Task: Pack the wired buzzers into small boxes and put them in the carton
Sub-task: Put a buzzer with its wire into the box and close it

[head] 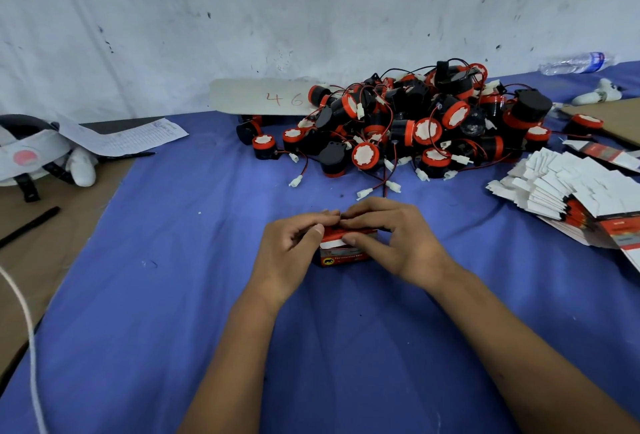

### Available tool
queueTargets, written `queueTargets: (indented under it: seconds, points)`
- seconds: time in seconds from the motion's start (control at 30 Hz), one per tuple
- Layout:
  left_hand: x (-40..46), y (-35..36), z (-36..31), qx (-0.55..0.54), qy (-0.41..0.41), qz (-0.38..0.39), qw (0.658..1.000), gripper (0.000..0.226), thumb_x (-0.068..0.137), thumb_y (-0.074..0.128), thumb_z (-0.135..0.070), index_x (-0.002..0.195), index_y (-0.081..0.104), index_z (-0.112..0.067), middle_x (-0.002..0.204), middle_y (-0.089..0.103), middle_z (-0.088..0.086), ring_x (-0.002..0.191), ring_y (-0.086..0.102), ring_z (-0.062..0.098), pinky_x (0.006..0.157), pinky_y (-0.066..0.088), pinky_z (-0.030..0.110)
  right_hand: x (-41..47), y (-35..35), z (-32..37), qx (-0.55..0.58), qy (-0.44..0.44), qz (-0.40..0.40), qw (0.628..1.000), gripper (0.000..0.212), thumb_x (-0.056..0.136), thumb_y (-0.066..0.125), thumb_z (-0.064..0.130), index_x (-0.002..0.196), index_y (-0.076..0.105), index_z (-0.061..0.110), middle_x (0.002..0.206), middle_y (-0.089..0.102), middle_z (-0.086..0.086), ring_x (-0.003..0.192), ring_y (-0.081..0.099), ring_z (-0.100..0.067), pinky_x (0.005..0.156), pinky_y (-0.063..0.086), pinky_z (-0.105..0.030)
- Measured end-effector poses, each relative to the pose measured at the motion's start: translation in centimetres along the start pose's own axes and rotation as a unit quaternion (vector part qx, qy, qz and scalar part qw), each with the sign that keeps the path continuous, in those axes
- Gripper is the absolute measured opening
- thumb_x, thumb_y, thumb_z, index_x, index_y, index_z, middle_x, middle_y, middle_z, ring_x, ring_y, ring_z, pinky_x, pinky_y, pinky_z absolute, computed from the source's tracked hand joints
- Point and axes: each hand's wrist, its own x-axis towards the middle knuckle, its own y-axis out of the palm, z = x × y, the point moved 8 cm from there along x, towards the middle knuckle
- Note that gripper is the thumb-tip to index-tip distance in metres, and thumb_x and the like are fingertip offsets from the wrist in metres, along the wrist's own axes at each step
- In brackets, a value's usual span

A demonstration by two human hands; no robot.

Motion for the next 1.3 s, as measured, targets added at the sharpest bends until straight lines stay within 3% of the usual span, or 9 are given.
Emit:
queueTargets:
  seconds: [0.13,0.2,0.3,0.5,0.67,0.93,1.07,1.2,1.3]
  points:
    - [0.1,0.1,0.0,-0.02,0.002,0.009,1.0,0.027,0.094,0.059,-0.001,0.108,0.08,-0.01,0.119,0.076,-0.004,0.119,0.069,0.007,0.099,0.056,0.027,0.0,0.1,0.0,0.0,-0.002,0.019,1.0,0.019,0.093,0.075,0.013,0.111,0.08,0.01,0.116,0.071,0.0,0.109,0.067,-0.011,0.093,0.056,-0.034]
    - [0.1,0.2,0.3,-0.016,0.005,0.017,1.0,0.015,0.089,0.074,-0.011,0.103,0.08,-0.013,0.118,0.077,-0.007,0.118,0.069,0.006,0.098,0.056,0.026,-0.1,0.2,0.0,-0.004,-0.001,0.022,1.0,0.02,0.093,0.075,0.013,0.112,0.08,0.011,0.117,0.071,0.0,0.11,0.066,-0.01,0.094,0.055,-0.033]
    - [0.0,0.3,0.6,0.007,0.019,0.021,1.0,0.02,0.08,0.089,-0.009,0.097,0.077,-0.011,0.121,0.075,-0.007,0.119,0.069,0.006,0.101,0.055,0.026,-0.2,0.2,0.1,-0.015,-0.006,0.036,0.999,0.023,0.094,0.074,0.015,0.116,0.078,0.012,0.122,0.069,0.002,0.114,0.064,-0.009,0.097,0.054,-0.033]
    - [-0.2,0.4,0.3,0.044,0.038,0.001,0.998,0.027,0.077,0.09,-0.004,0.097,0.077,-0.015,0.124,0.074,-0.008,0.121,0.067,0.006,0.104,0.055,0.035,-0.8,0.7,-0.1,-0.044,-0.02,0.086,0.995,0.042,0.091,0.077,0.012,0.132,0.07,0.016,0.136,0.061,0.003,0.128,0.057,-0.011,0.108,0.047,-0.033]
    - [-0.2,0.4,-0.6,0.153,0.088,-0.032,0.984,0.023,0.076,0.091,-0.008,0.095,0.079,-0.013,0.122,0.075,-0.008,0.13,0.06,0.009,0.108,0.048,0.026,-1.2,1.2,0.0,-0.081,-0.04,0.076,0.993,0.037,0.098,0.068,0.018,0.135,0.067,0.014,0.139,0.059,0.0,0.128,0.055,-0.014,0.109,0.045,-0.028]
    - [-0.4,0.7,-1.8,0.219,0.143,-0.051,0.964,0.02,0.079,0.087,-0.016,0.095,0.078,-0.007,0.117,0.077,0.001,0.116,0.069,0.016,0.101,0.054,0.029,-1.5,1.6,0.0,-0.131,-0.049,0.062,0.988,0.035,0.104,0.057,0.015,0.139,0.063,0.013,0.143,0.056,0.0,0.132,0.049,-0.019,0.109,0.044,-0.035]
    - [-0.5,0.8,-2.2,0.225,0.146,-0.05,0.962,0.024,0.079,0.08,-0.025,0.094,0.078,-0.007,0.114,0.078,0.0,0.114,0.069,0.013,0.099,0.052,0.023,-1.7,1.7,0.3,-0.153,-0.061,0.074,0.983,0.037,0.105,0.054,0.013,0.142,0.06,0.011,0.146,0.054,-0.002,0.136,0.047,-0.023,0.112,0.042,-0.036]
    - [-0.6,1.1,-2.3,0.241,0.151,-0.05,0.957,0.026,0.079,0.08,-0.028,0.094,0.078,-0.007,0.109,0.079,0.0,0.113,0.071,0.016,0.096,0.056,0.03,-2.0,1.7,0.3,-0.182,-0.049,0.086,0.978,0.042,0.107,0.052,0.014,0.148,0.054,0.017,0.154,0.048,0.0,0.145,0.038,-0.023,0.114,0.041,-0.039]
    - [-0.8,1.1,-2.4,0.253,0.16,-0.066,0.952,0.021,0.078,0.087,-0.019,0.091,0.077,-0.005,0.111,0.079,0.003,0.116,0.071,0.022,0.098,0.056,0.036,-2.2,1.3,1.1,-0.209,-0.049,0.051,0.975,0.042,0.103,0.059,0.01,0.145,0.058,0.016,0.15,0.054,-0.004,0.143,0.045,-0.028,0.106,0.051,-0.045]
